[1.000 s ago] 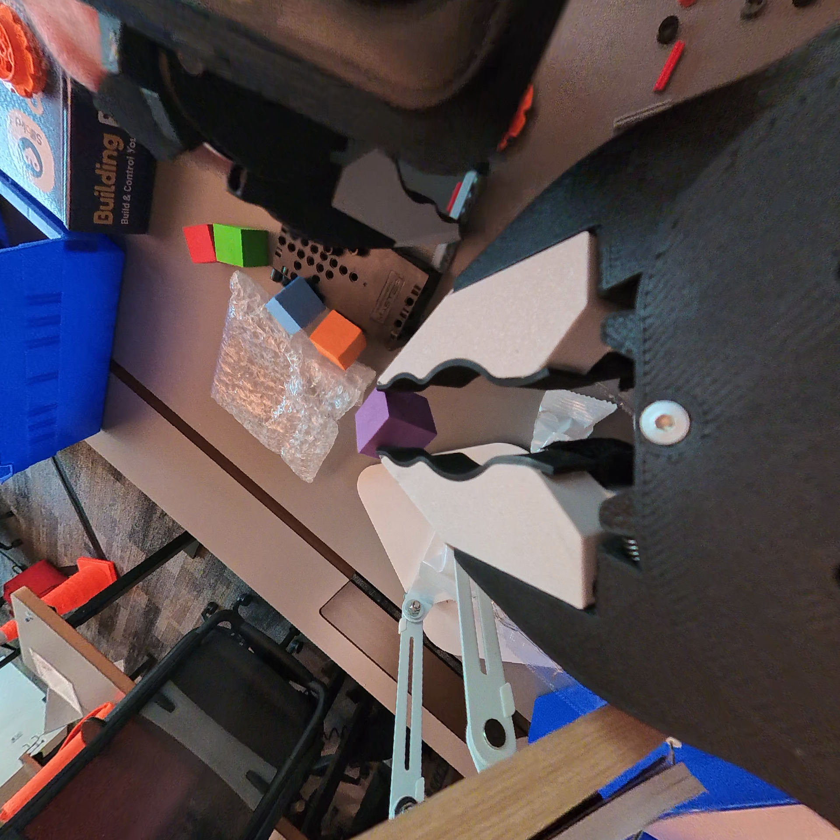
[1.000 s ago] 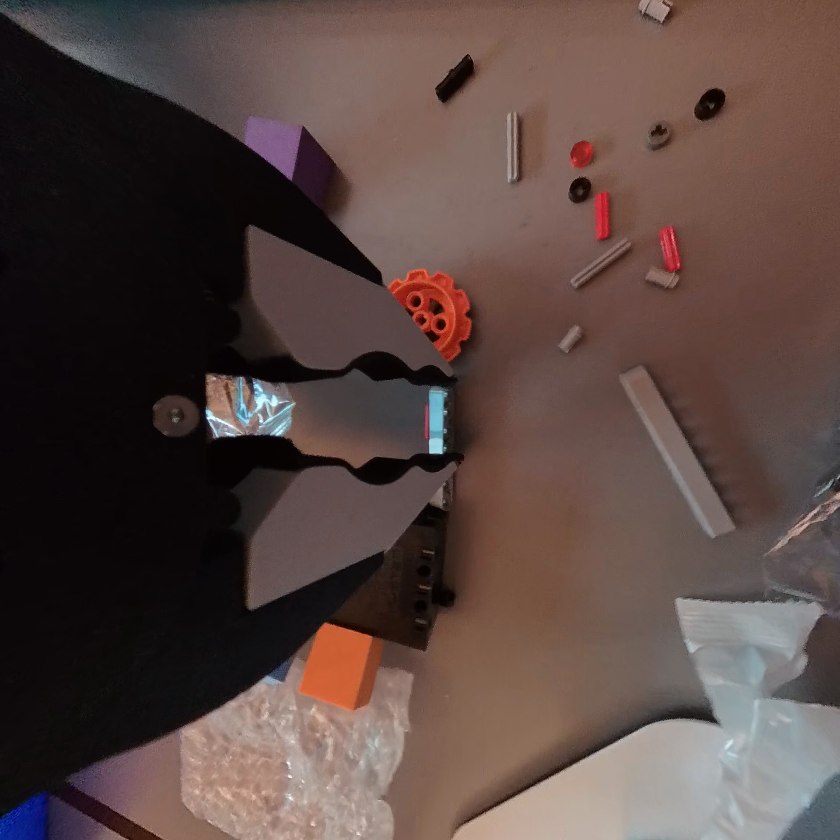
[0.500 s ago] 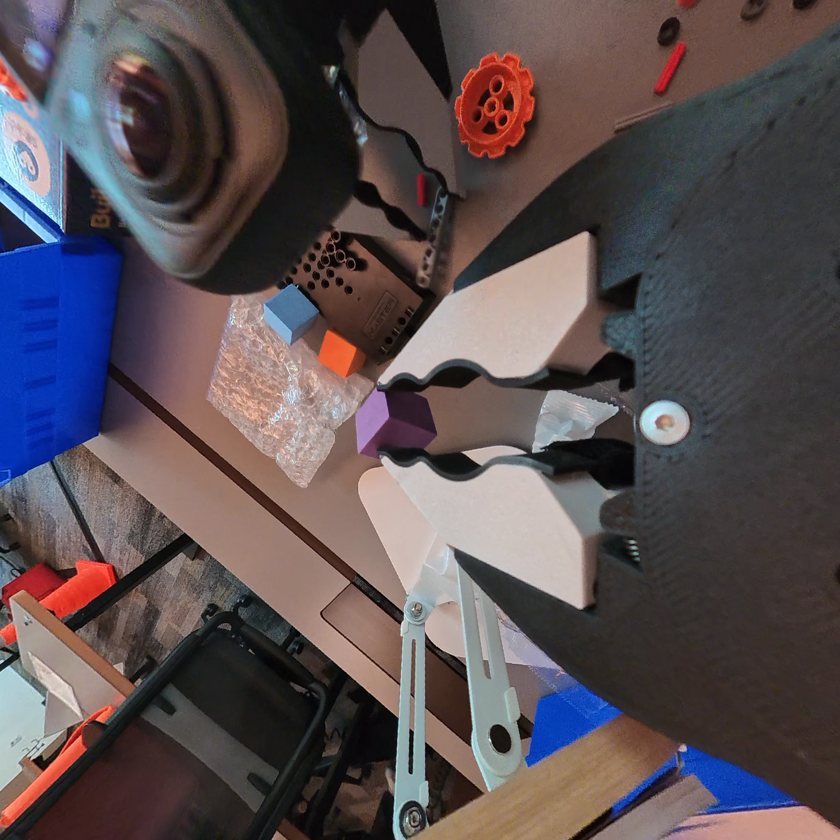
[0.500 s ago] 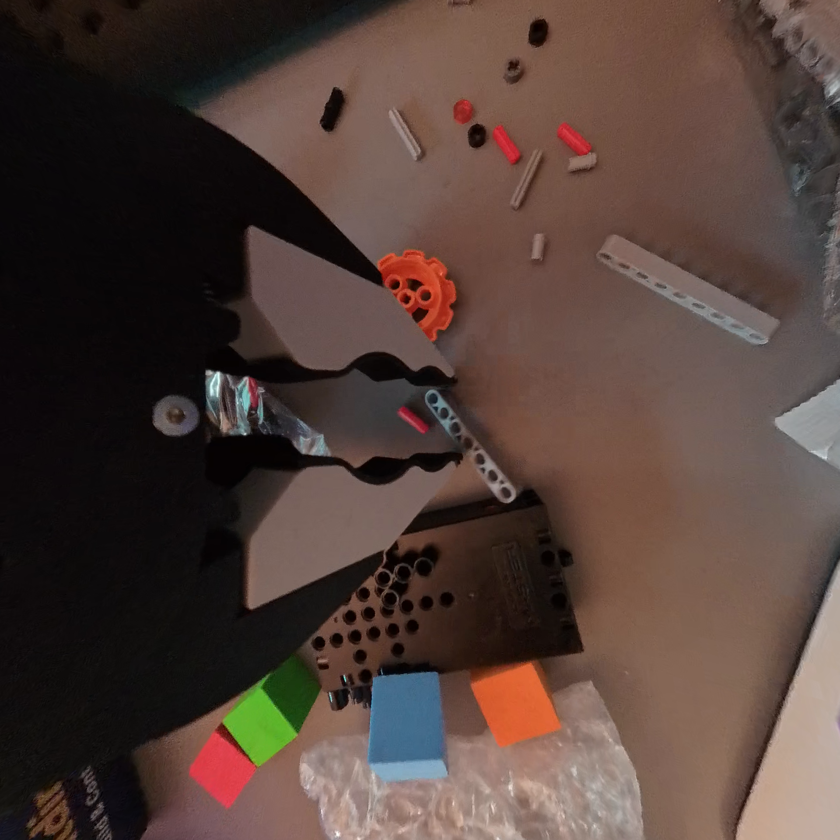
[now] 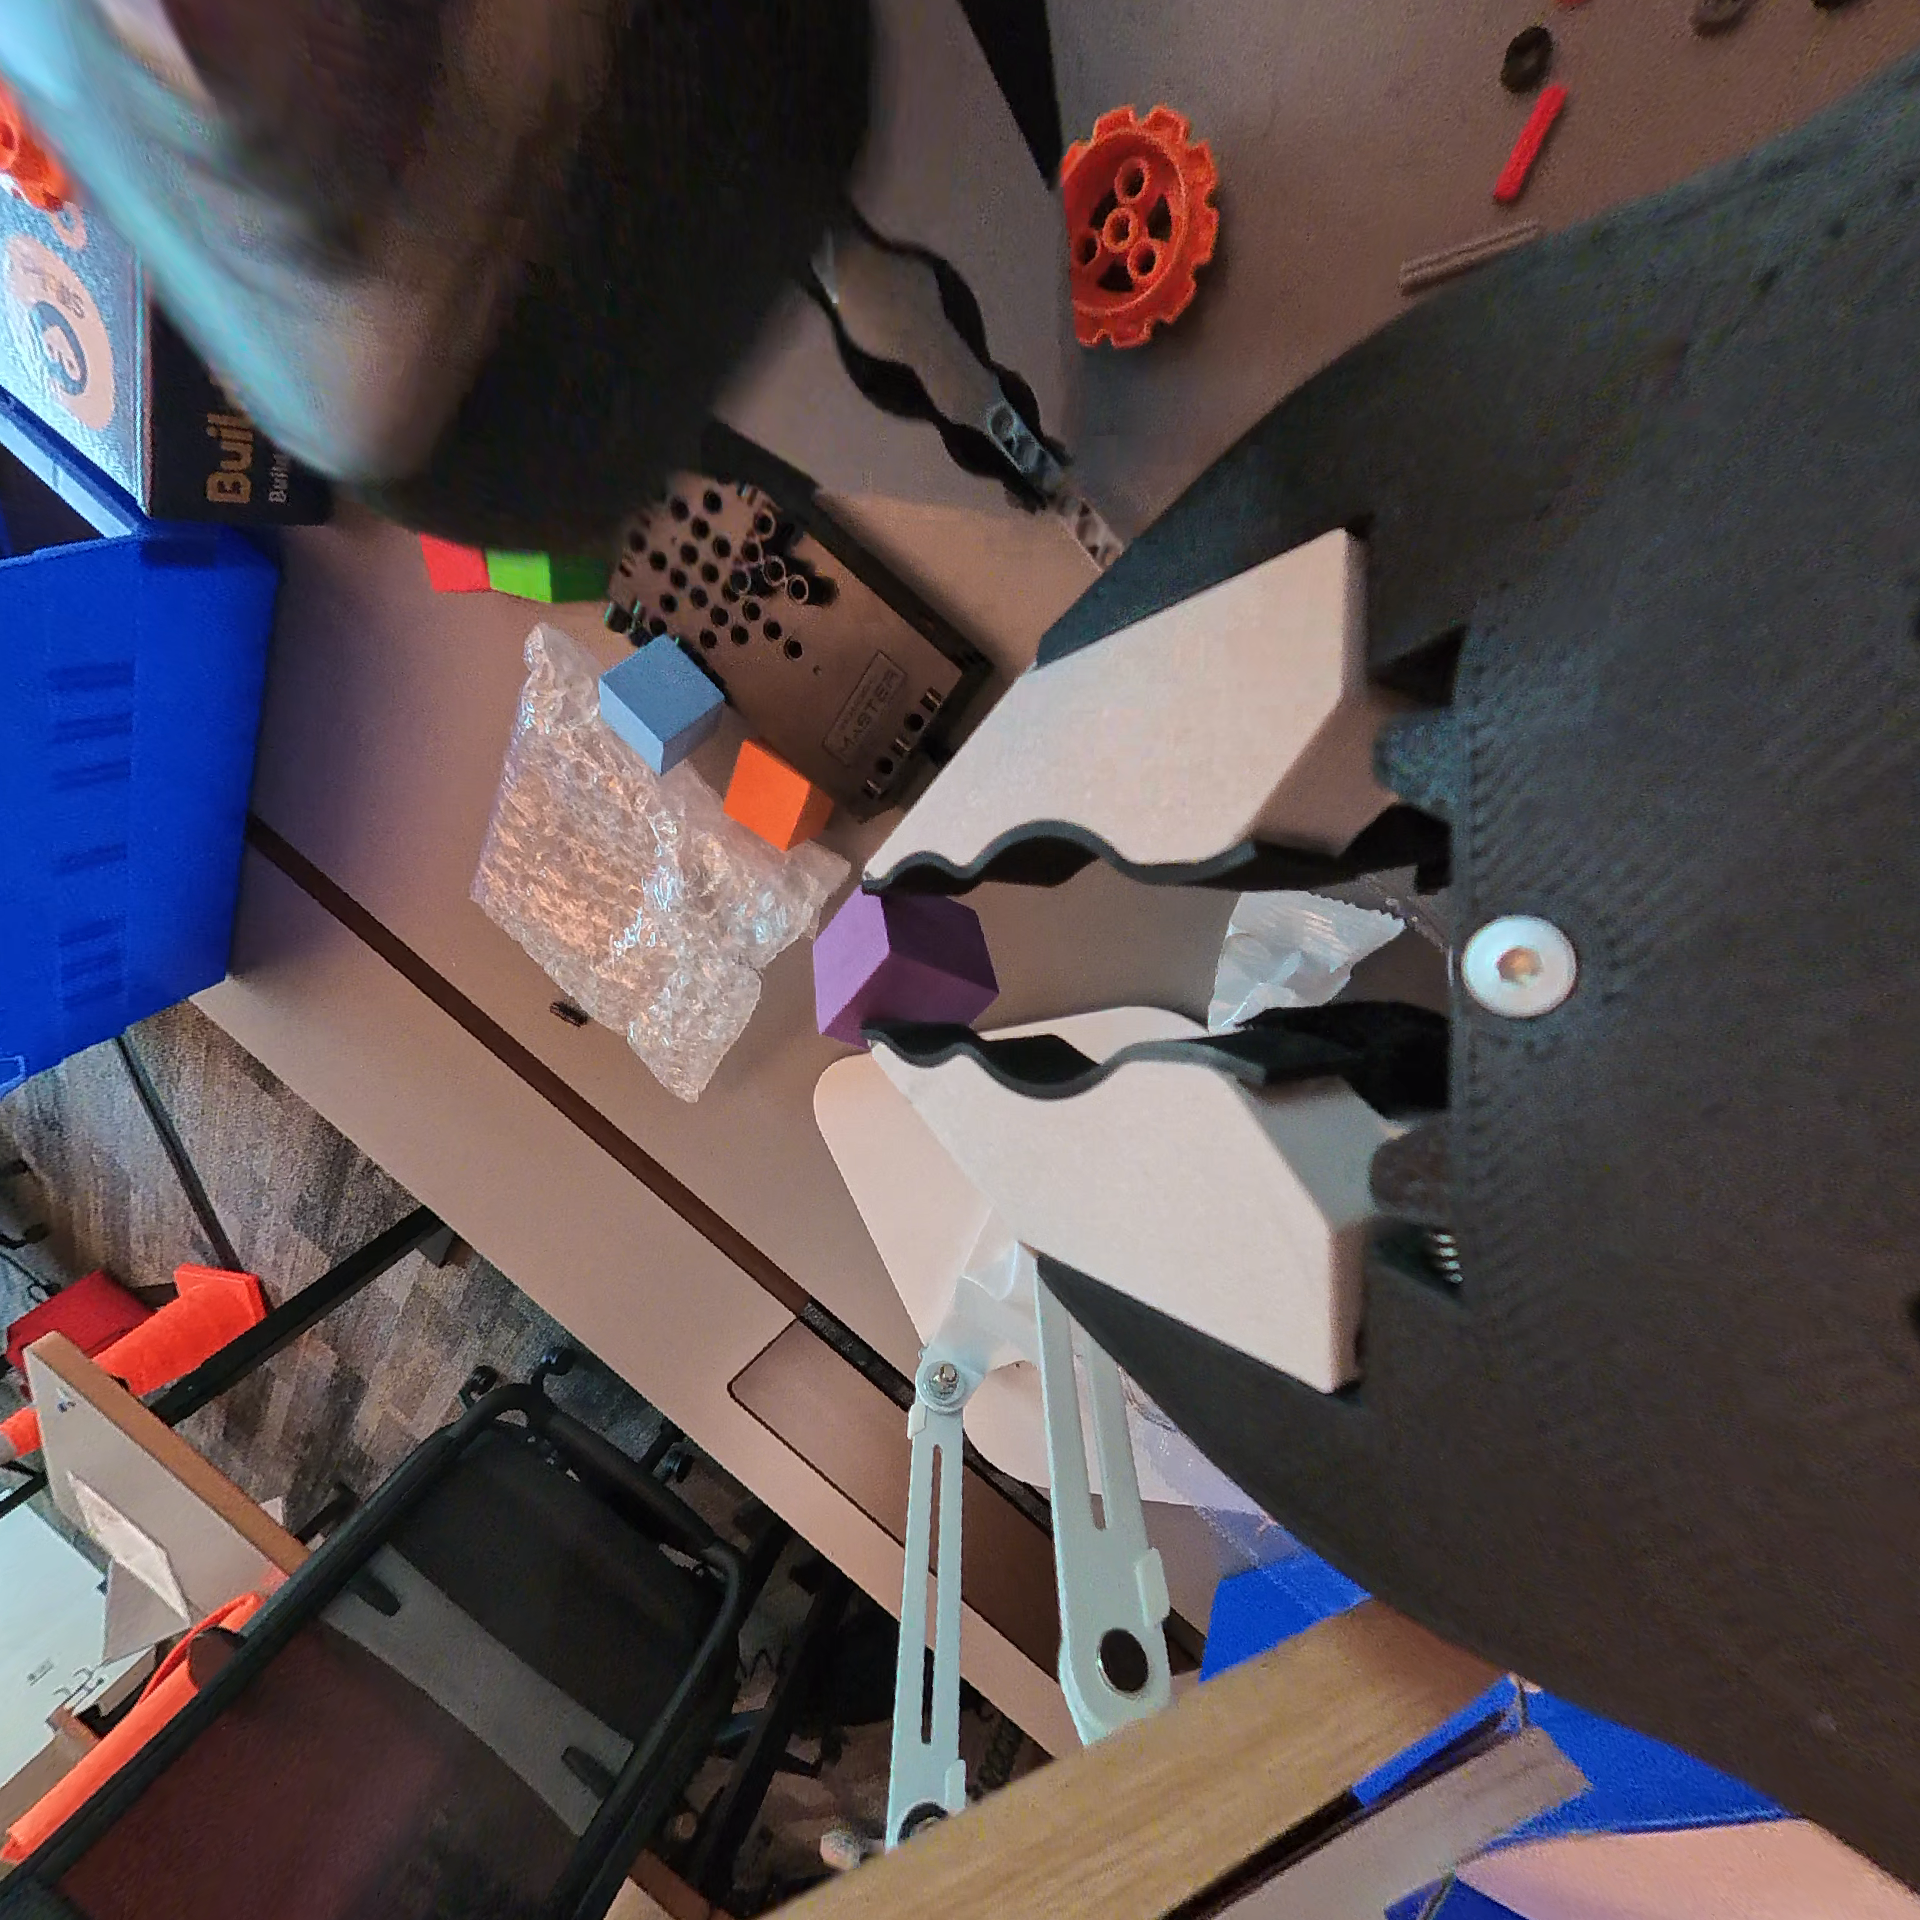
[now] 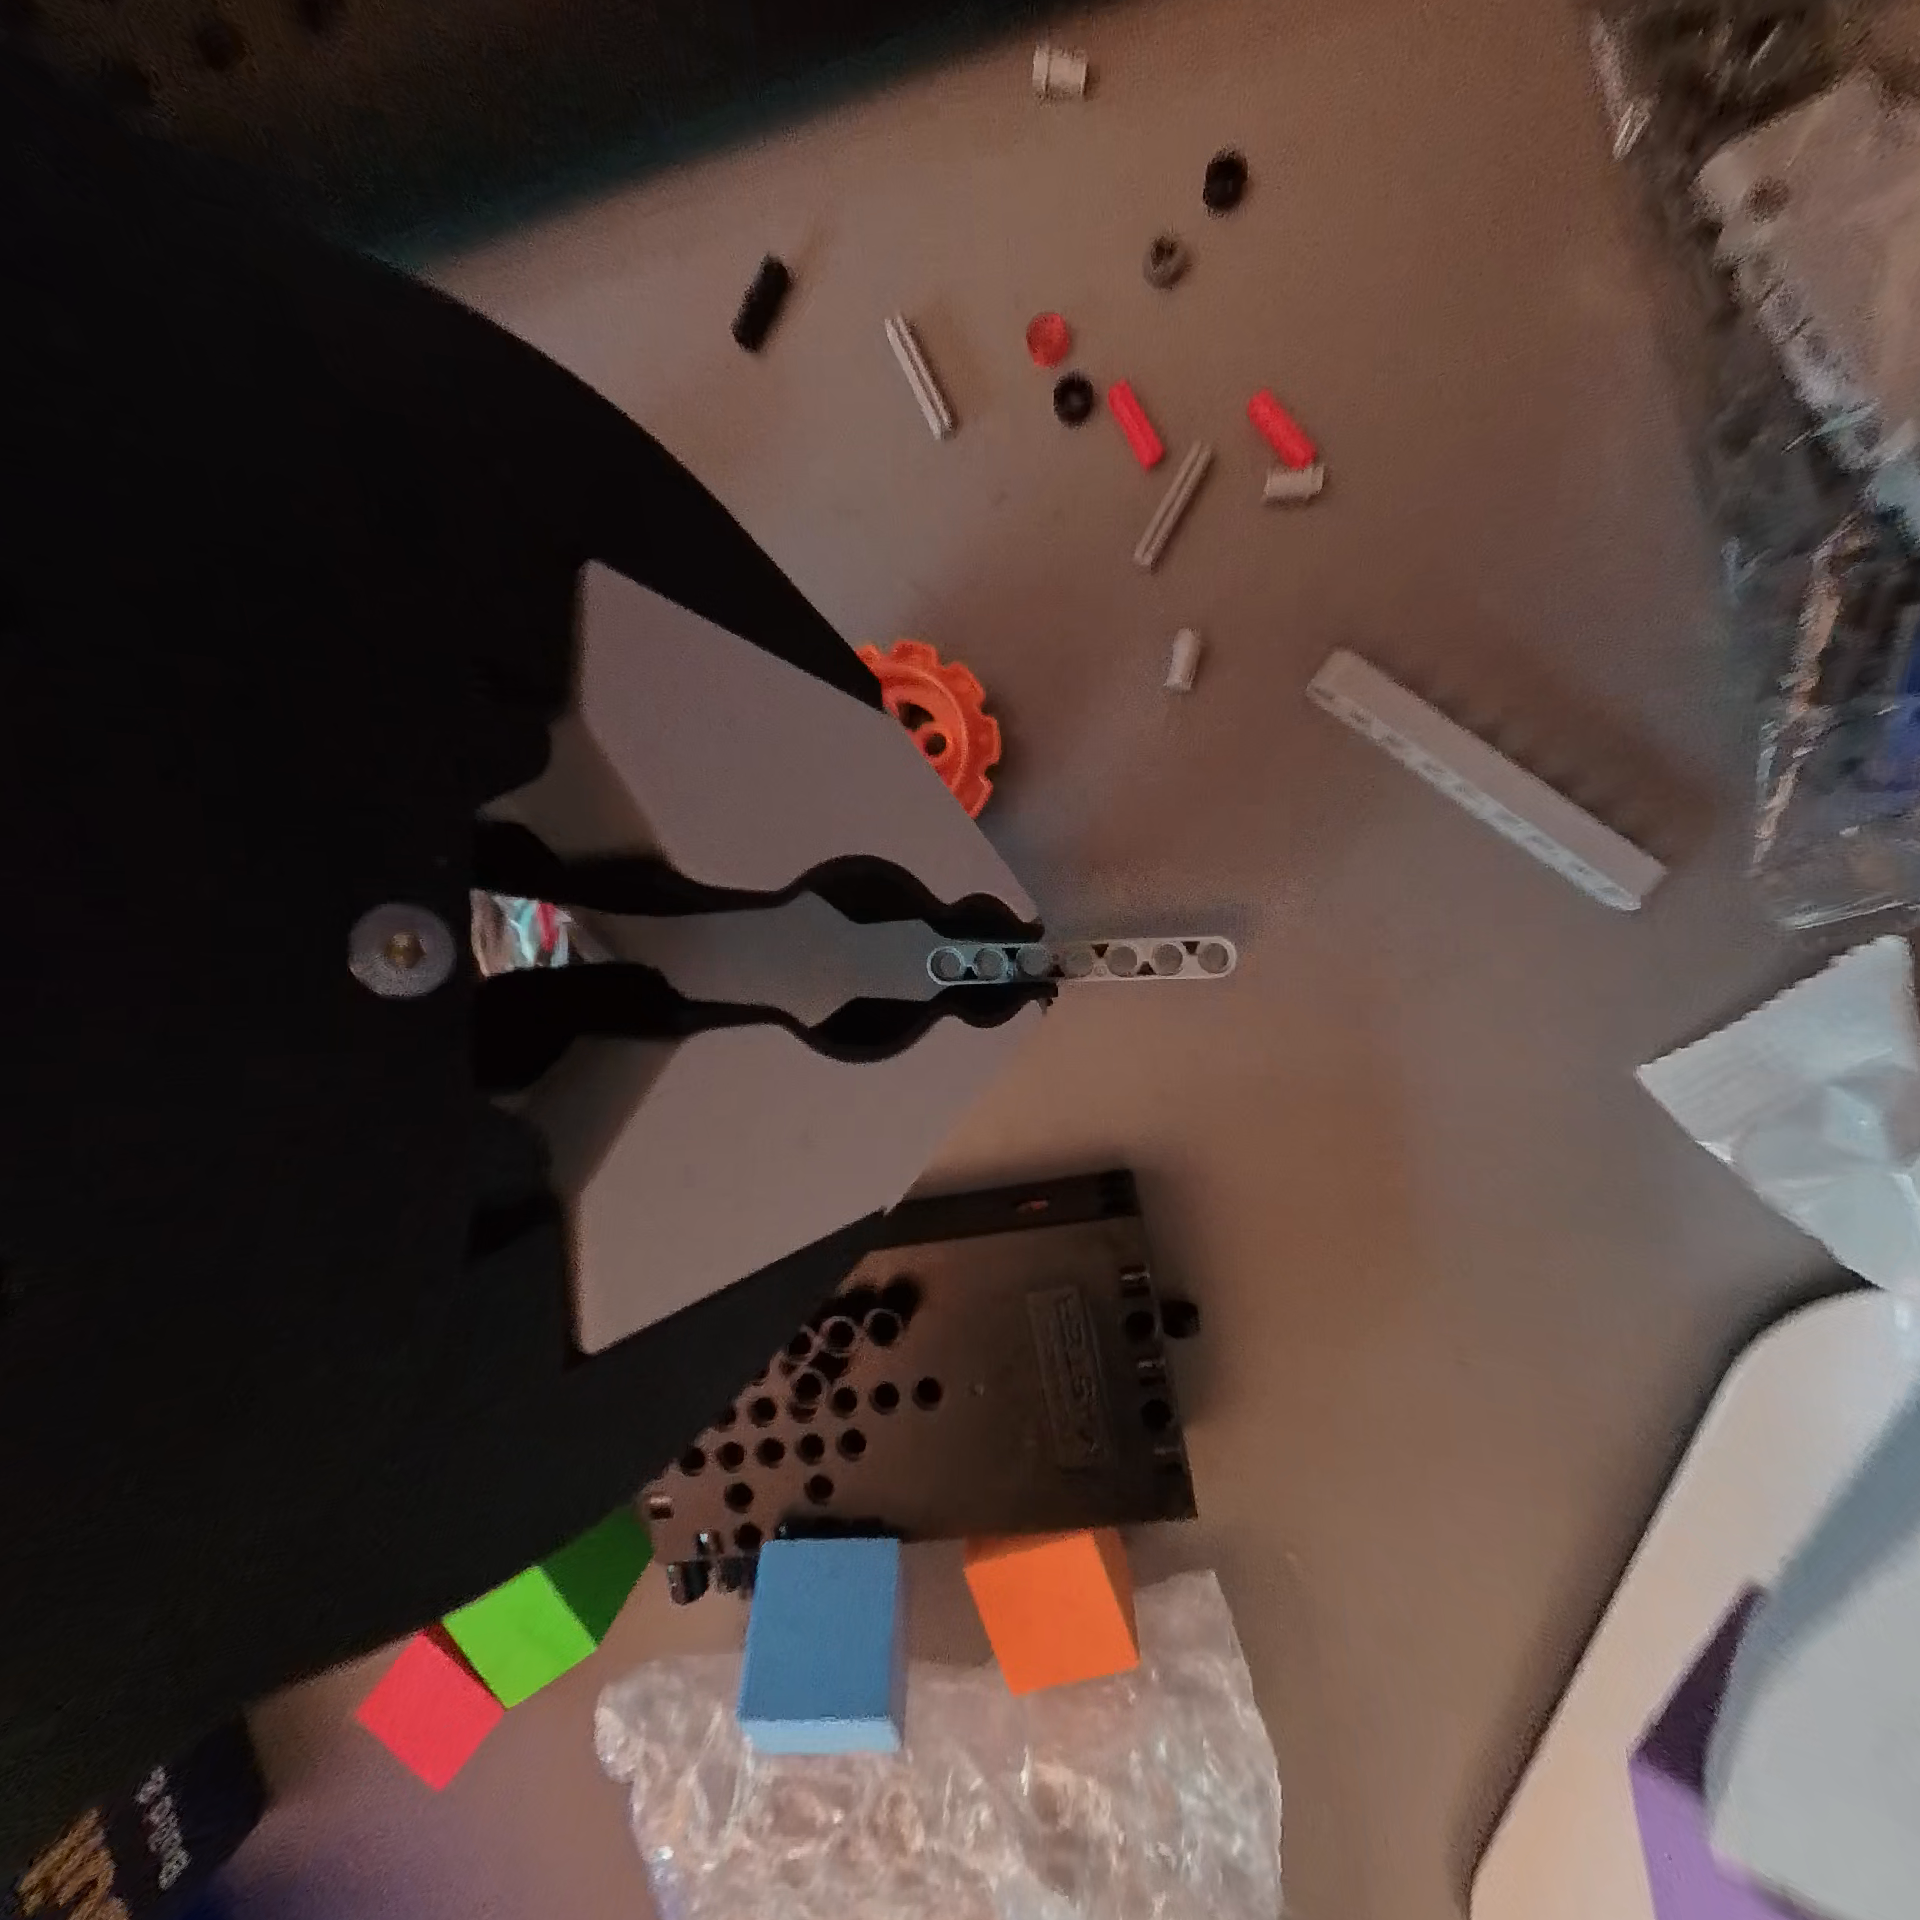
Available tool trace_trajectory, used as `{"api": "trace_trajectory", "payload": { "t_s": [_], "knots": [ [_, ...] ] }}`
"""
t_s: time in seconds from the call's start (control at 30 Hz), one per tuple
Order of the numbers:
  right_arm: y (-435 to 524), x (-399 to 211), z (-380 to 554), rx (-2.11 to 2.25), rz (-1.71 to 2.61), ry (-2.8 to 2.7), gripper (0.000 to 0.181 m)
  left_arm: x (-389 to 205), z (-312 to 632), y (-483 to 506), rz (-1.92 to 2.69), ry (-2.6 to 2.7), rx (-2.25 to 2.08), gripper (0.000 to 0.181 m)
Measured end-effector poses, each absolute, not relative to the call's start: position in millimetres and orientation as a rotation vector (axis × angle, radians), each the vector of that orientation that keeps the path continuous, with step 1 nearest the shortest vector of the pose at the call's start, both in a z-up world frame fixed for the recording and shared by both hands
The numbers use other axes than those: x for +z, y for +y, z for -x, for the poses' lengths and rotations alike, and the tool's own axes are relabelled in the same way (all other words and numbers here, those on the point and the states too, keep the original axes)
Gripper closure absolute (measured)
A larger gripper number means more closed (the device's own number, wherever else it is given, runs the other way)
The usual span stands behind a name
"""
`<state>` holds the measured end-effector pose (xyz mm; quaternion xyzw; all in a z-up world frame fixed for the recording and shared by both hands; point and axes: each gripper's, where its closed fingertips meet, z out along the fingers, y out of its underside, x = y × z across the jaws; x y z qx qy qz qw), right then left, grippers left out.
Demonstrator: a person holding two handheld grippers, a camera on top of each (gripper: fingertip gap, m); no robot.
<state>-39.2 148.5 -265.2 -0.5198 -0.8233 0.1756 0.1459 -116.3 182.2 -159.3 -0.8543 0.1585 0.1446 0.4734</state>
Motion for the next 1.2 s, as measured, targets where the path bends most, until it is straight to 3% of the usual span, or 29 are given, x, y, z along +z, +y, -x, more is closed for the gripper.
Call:
{"api": "trace_trajectory", "payload": {
  "t_s": [0.17, 0.37, 0.5, 0.67, 0.9, 1.07, 1.2],
  "knots": [
    [169.0, -209.5, 11.2, 0.612, 1.517, -2.211, 0.176, -159.1, 115.5, 182.5, 2.088, 0.389, 0.351, 0.159],
    [269.9, -160.9, -88.3, 0.463, 1.74, -1.927, 0.176, -160.4, 110.6, 184.6, 2.091, 0.408, 0.353, 0.159],
    [329.7, -175.7, -163.0, 0.334, 2.006, -1.778, 0.176, -161.0, 106.6, 186.4, 2.091, 0.418, 0.347, 0.159],
    [350.1, -210.4, -192.5, 0.295, 2.15, -1.727, 0.175, -160.9, 106.0, 186.8, 2.088, 0.415, 0.34, 0.159],
    [326.1, -172.8, -154.0, 0.333, 1.958, -1.734, 0.171, -154.5, 114.0, 181.9, 2.079, 0.397, 0.371, 0.159],
    [217.7, -158.0, -52.0, 0.574, 1.649, -1.979, 0.167, -144.4, 121.8, 174.4, 2.049, 0.38, 0.391, 0.16],
    [126.5, -189.0, 29.8, 0.74, 1.466, -2.163, 0.163, -140.7, 129.9, 168.1, 2.042, 0.358, 0.399, 0.159]
  ]
}}
